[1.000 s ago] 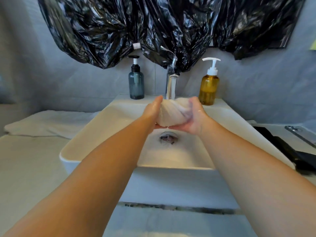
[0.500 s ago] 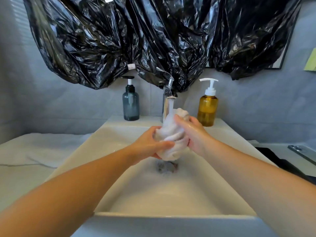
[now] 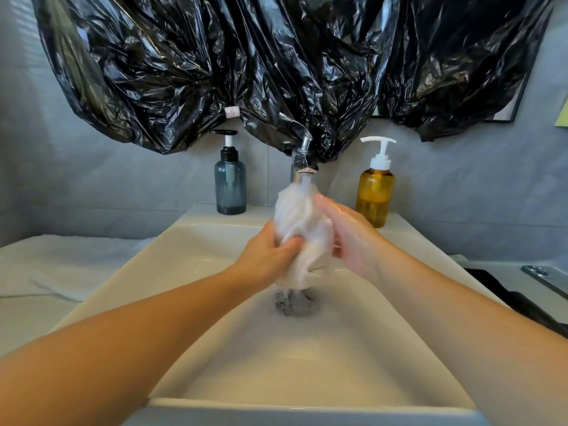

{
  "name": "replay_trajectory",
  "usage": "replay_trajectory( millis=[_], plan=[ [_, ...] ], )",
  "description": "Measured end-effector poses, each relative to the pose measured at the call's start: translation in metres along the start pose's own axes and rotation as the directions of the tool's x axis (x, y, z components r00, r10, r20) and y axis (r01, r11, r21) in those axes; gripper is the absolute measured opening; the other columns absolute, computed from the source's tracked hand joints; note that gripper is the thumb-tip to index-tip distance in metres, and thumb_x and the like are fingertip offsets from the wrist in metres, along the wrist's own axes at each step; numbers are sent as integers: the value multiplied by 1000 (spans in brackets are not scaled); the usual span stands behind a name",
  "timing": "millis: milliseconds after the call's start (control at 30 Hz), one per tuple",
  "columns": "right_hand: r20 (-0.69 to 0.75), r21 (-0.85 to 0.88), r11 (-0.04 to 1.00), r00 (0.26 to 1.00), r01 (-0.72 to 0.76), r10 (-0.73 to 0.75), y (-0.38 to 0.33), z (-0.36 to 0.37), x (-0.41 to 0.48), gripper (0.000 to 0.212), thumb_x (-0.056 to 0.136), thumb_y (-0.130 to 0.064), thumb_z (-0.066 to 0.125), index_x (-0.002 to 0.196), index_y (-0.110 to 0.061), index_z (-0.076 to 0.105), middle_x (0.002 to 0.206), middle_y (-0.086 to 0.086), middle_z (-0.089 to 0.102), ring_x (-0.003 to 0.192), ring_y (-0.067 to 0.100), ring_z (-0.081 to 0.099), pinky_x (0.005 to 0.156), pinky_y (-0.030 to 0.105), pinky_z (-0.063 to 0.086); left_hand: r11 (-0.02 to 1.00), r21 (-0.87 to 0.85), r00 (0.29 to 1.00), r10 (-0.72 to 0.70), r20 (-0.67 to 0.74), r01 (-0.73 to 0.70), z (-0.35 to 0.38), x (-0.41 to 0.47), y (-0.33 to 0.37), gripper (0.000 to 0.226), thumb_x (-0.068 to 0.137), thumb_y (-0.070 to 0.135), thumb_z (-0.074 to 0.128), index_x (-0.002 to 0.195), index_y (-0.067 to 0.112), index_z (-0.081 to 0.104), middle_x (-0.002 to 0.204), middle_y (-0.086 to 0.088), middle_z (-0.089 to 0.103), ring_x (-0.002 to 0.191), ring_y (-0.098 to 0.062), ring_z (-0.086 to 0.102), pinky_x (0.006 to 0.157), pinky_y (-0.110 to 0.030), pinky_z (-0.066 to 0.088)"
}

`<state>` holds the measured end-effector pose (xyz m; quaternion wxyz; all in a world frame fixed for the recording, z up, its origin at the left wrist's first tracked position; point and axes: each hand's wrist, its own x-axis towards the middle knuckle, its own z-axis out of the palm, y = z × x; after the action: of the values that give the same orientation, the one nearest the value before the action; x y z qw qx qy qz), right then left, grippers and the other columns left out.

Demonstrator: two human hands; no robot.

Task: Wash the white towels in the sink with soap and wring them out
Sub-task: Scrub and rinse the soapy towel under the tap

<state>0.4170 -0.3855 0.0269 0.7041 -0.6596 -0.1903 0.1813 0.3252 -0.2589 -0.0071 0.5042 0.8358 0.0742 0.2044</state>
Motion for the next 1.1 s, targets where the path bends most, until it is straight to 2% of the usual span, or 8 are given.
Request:
replay_trajectory(
  millis=[133, 267, 500, 633, 733, 867, 1000, 1100],
  plan=[
    [108, 1, 998, 993, -55, 55, 5, 4, 2, 41, 96, -49, 59, 135, -42, 50, 125, -2, 64, 110, 26, 65, 79, 42, 57, 990, -142, 999, -12, 43, 18, -3, 0, 2, 27, 101, 15, 41, 116, 33, 54, 103, 9, 67, 86, -4, 66, 61, -16, 52],
    [25, -117, 993, 999, 27, -24, 11, 14, -3, 43, 100, -35, 51, 141, -38, 39, 130, 2, 58, 113, 26, 59, 97, 46, 51, 995, -103, 997, -5, 74, 13, -2, -4, 2, 47, 83, 31, 45, 130, 26, 52, 115, 5, 66, 104, -12, 64, 85, -29, 57],
    [-5, -195, 973, 991, 127, -131, 14, 21, -8, 43, 99, -20, 44, 141, -26, 41, 124, 4, 57, 107, 20, 57, 78, 31, 47, 1000, 31, 999, 1, 54, -3, -1, -5, -2, 61, 78, 45, 43, 134, 22, 46, 118, 7, 62, 106, -12, 61, 94, -37, 53],
    [-28, -177, 978, 992, 114, -121, 13, 21, -8, 37, 99, -20, 41, 135, -24, 42, 118, 5, 57, 103, 21, 57, 84, 36, 47, 998, 52, 999, 21, 43, -23, -1, -6, -1, 48, 91, 42, 46, 136, 25, 44, 124, 6, 60, 110, -13, 59, 97, -39, 52],
    [-70, -130, 988, 993, 80, -90, 14, 19, -8, 23, 98, -18, 38, 121, -20, 42, 100, 3, 55, 87, 16, 54, 76, 35, 45, 995, 73, 997, 71, 20, -72, 1, -5, -3, 32, 101, 22, 46, 132, 30, 44, 122, 8, 59, 110, -10, 58, 96, -31, 51],
    [-96, -107, 991, 991, 78, -88, 16, 18, -8, 20, 98, -17, 39, 118, -18, 41, 99, 4, 55, 85, 15, 53, 70, 31, 45, 990, 94, 995, 99, 19, -101, 2, -5, -2, 29, 103, 21, 46, 127, 36, 41, 118, 11, 59, 108, -7, 58, 92, -24, 49],
    [-86, -110, 988, 990, 104, -114, 14, 18, -6, 32, 98, -24, 48, 130, -23, 45, 118, 5, 58, 105, 23, 58, 92, 42, 50, 999, 15, 998, 49, -50, -49, 1, -3, -1, 34, 102, 21, 47, 135, 25, 41, 123, 5, 58, 108, -12, 58, 89, -28, 50],
    [-84, 17, 995, 991, 102, -100, 10, 16, -1, 25, 94, -26, 55, 116, -23, 67, 115, 3, 70, 108, 25, 65, 102, 49, 50, 998, -56, 990, -6, -141, -2, -2, -2, -2, 34, 101, 16, 48, 133, 18, 38, 123, 1, 56, 106, -15, 57, 90, -32, 50]
  ],
)
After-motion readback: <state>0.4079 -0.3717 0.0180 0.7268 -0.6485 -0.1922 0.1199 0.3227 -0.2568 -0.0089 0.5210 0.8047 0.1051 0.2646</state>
